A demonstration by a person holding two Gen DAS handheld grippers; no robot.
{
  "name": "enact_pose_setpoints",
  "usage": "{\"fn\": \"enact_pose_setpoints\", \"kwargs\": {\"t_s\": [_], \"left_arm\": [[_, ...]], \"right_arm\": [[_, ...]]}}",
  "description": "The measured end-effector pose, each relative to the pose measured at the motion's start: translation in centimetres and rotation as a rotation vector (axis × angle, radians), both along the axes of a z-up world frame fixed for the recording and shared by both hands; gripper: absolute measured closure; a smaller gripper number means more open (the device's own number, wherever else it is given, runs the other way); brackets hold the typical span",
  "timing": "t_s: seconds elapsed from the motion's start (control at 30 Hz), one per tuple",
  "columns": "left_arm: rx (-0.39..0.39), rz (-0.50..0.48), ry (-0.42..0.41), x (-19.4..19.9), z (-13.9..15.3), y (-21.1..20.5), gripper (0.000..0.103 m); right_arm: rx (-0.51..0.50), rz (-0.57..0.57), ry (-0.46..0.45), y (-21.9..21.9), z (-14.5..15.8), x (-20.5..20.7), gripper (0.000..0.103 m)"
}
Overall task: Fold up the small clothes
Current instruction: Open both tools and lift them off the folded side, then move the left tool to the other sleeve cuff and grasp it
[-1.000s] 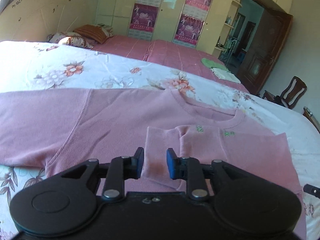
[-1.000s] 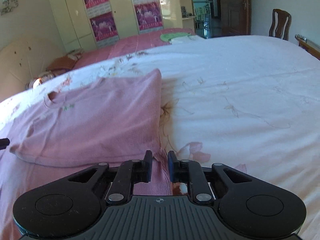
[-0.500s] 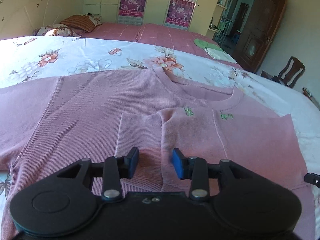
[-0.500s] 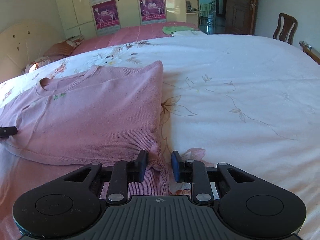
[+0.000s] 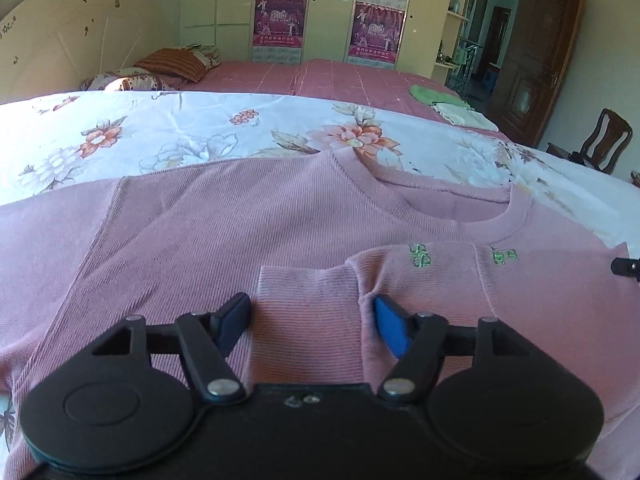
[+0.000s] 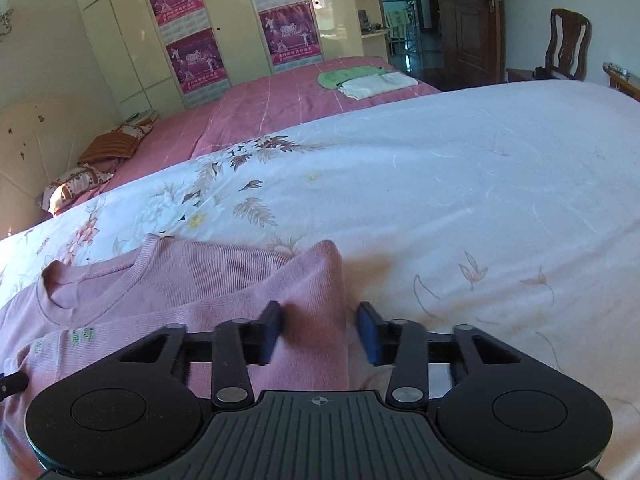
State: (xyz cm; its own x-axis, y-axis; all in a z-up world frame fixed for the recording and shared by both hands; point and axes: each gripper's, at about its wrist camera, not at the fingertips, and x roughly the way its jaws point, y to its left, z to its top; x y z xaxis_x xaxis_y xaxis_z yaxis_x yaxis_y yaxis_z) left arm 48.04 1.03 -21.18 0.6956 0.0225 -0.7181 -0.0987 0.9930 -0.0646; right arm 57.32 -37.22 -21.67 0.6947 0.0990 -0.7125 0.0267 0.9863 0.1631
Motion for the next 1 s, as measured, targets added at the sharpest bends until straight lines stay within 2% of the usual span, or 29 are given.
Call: {"fn": "enact_pose_setpoints", "kwargs": {"t_s": [0.03,0.1,0.23,0.3,0.37,0.43,0.63,0.73,1.0], "left_arm": [[0.006,0.001,0.001,0.0,0.0,-0.1,0.035],[-0.007,0.007,0.006,0.0,0.1,0.0,0.034],[-0.029,0.013,0.031,-0.2,1.1,0.5,0.034],[-0.051,0.045,0.033,-1.3,1.9,1.3,0.025],[-0.058,0.087,0.031,-2.7,2.5,2.5,0.022],[-0.073,0.135,0.042,-4.2,3.0,4.3,0.022],[-0.126,0.313,0.039,-9.8,4.4,12.3,0.022],[-0.142,0.411,0.038,-12.5,4.7,16.8,0.022],[-0.232,0.605,0.021,-17.3,4.2,27.1,0.025]], "right_arm": [[-0.046,-0.007,-0.007,0.0,-0.4,0.2,0.079],[0.008,-0.038,-0.008,-1.1,-0.6,0.1,0.079],[-0.064,-0.030,-0.035,0.0,0.8,-1.1,0.078],[-0.045,-0.001,-0.073,0.8,2.2,-2.8,0.077],[-0.018,0.071,-0.073,2.2,3.1,-4.6,0.068],[-0.014,0.133,-0.092,4.1,3.6,-6.6,0.044],[0.052,0.275,-0.097,10.3,4.1,-11.2,0.044],[0.042,0.340,-0.096,13.9,4.2,-12.7,0.044],[0.038,0.438,-0.086,21.5,4.1,-13.6,0.044]]}}
